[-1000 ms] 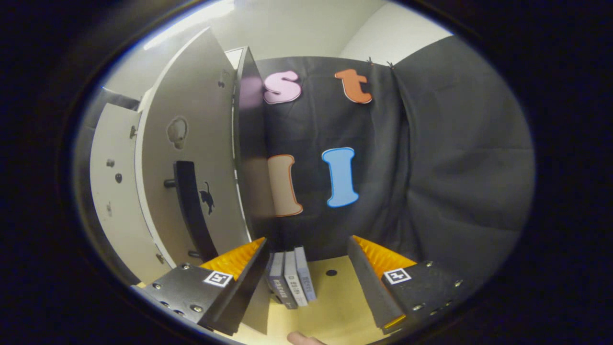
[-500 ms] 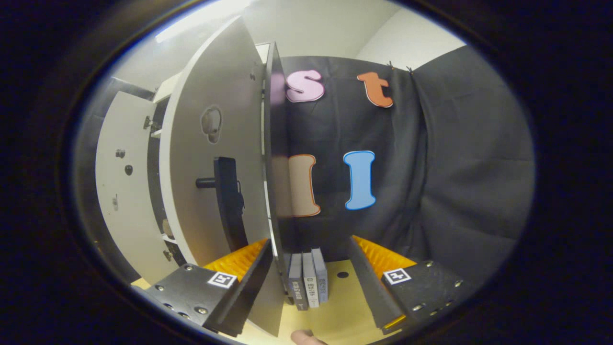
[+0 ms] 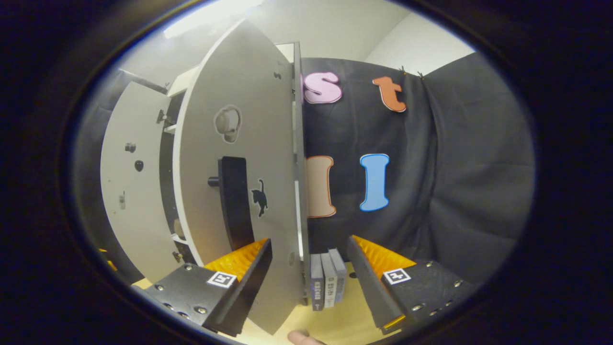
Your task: Grab one shoe with the right hand and put it into the shoe cabinet, grab the other shoe with the left hand and put it into the shoe cabinet; then close the right door with the right hand and the left door with the left hand.
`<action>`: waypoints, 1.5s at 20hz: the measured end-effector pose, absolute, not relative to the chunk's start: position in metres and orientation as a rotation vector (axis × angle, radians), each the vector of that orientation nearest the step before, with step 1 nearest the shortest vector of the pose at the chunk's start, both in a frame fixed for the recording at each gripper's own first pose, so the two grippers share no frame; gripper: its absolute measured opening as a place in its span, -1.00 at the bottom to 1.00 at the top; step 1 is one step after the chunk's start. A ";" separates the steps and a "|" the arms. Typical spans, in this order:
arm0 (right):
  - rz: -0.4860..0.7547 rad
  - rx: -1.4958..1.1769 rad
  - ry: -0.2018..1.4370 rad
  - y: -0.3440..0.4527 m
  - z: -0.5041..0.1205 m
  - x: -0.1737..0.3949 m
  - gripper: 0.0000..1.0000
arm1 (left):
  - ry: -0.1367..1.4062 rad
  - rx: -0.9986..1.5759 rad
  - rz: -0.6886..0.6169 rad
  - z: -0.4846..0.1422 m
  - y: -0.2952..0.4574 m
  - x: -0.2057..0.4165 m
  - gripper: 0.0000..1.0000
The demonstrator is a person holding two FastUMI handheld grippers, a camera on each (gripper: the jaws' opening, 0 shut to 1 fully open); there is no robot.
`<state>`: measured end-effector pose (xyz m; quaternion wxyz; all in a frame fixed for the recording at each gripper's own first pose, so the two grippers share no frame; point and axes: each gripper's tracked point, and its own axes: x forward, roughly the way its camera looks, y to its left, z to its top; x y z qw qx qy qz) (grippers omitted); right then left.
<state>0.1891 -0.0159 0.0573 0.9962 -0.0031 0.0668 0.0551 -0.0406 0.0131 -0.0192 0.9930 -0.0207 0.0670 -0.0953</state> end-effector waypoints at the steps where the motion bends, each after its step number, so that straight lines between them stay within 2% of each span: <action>1: 0.106 -0.007 0.131 -0.013 0.056 0.188 0.83 | 0.132 -0.037 -0.195 -0.019 0.012 -0.041 0.94; 6: 0.086 0.000 0.092 0.004 0.061 0.191 0.92 | 0.114 -0.014 -0.188 -0.019 0.011 -0.039 0.94; 8: 0.112 0.013 0.095 0.019 0.058 0.193 0.92 | 0.116 -0.021 -0.190 -0.020 0.010 -0.036 0.94; 9: 0.126 0.018 0.094 0.027 0.058 0.195 0.84 | 0.116 -0.024 -0.186 -0.020 0.012 -0.034 0.94; 10: 0.140 0.021 0.096 0.037 0.054 0.197 0.92 | 0.115 -0.025 -0.180 -0.021 0.015 -0.032 0.94; 12: 0.168 0.030 0.111 0.058 0.047 0.200 0.92 | 0.119 -0.029 -0.167 -0.022 0.019 -0.027 0.94; 13: 0.185 0.055 0.133 0.070 0.040 0.202 0.92 | 0.121 -0.031 -0.162 -0.024 0.021 -0.029 0.87; 14: 0.212 0.077 0.156 0.083 0.034 0.200 1.00 | 0.123 -0.033 -0.155 -0.025 0.024 -0.028 0.94; 15: 0.229 0.091 0.164 0.093 0.032 0.200 0.84 | 0.124 -0.035 -0.146 -0.026 0.030 -0.027 0.94; 16: 0.229 0.099 0.156 0.094 0.035 0.199 1.00 | 0.125 -0.037 -0.136 -0.026 0.036 -0.026 0.94; 17: 0.217 0.104 0.141 0.092 0.038 0.198 0.87 | 0.124 -0.037 -0.129 -0.027 0.040 -0.026 0.87; 19: 0.209 0.113 0.121 0.088 0.041 0.195 0.94 | 0.121 -0.031 -0.109 -0.026 0.050 -0.027 0.87; 20: 0.211 0.112 0.121 0.087 0.039 0.191 1.00 | 0.117 -0.028 -0.099 -0.026 0.055 -0.026 0.94; 21: 0.212 0.112 0.121 0.084 0.037 0.187 0.93 | 0.112 -0.025 -0.089 -0.026 0.060 -0.026 0.94; 24: 0.213 0.119 0.121 0.074 0.032 0.170 0.93 | 0.101 -0.033 -0.059 -0.023 0.075 -0.023 0.94; 25: 0.212 0.118 0.118 0.069 0.030 0.162 0.94 | 0.099 -0.034 -0.047 -0.023 0.081 -0.022 0.87; 26: 0.216 0.115 0.113 0.067 0.028 0.155 0.95 | 0.093 -0.037 -0.027 -0.021 0.090 -0.020 0.93; 29: 0.238 0.096 0.094 0.067 0.018 0.125 0.95 | 0.091 -0.053 0.034 -0.017 0.120 -0.015 0.87; 30: 0.263 0.090 0.085 0.071 0.014 0.113 0.94 | 0.090 -0.050 0.046 -0.015 0.130 -0.013 0.93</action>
